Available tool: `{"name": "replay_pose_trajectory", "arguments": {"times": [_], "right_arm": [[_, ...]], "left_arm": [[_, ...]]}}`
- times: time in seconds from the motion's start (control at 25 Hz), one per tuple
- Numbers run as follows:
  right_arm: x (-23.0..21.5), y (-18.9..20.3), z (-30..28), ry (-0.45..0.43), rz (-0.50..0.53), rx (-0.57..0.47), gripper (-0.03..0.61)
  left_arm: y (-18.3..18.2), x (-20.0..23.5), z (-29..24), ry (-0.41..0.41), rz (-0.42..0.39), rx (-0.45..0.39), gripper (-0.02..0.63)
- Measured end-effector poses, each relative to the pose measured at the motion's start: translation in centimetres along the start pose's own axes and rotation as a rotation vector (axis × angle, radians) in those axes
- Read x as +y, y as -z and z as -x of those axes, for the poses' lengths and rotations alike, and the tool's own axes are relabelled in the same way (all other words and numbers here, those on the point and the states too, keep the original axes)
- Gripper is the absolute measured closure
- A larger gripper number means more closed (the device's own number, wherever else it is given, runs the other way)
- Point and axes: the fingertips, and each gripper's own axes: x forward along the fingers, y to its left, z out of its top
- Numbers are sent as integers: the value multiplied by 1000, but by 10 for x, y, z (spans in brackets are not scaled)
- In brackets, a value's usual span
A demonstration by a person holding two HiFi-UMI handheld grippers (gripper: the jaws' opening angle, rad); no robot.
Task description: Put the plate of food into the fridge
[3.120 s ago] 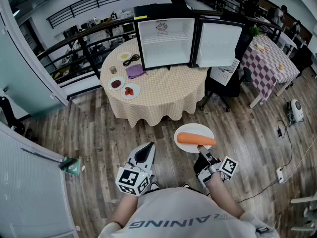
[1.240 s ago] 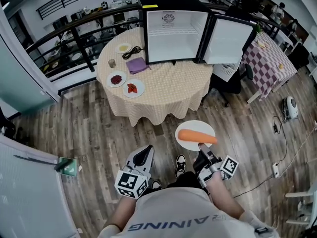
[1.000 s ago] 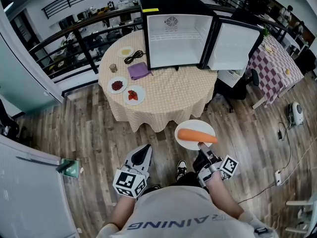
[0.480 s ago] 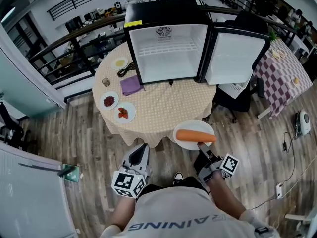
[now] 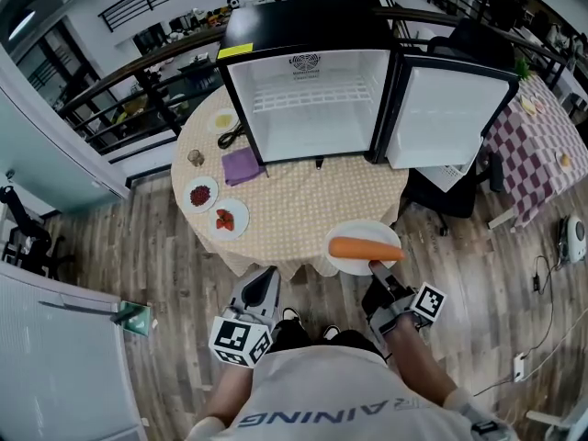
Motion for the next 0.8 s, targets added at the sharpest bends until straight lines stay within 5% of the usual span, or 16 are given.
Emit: {"name": "replay_pose_trajectory", "arguments": {"times": [0.8], "right_arm": [[-3,-54,-126,56,18,-88,545]], "left_arm": [[-28,96,-116,116,23,12,604]]}}
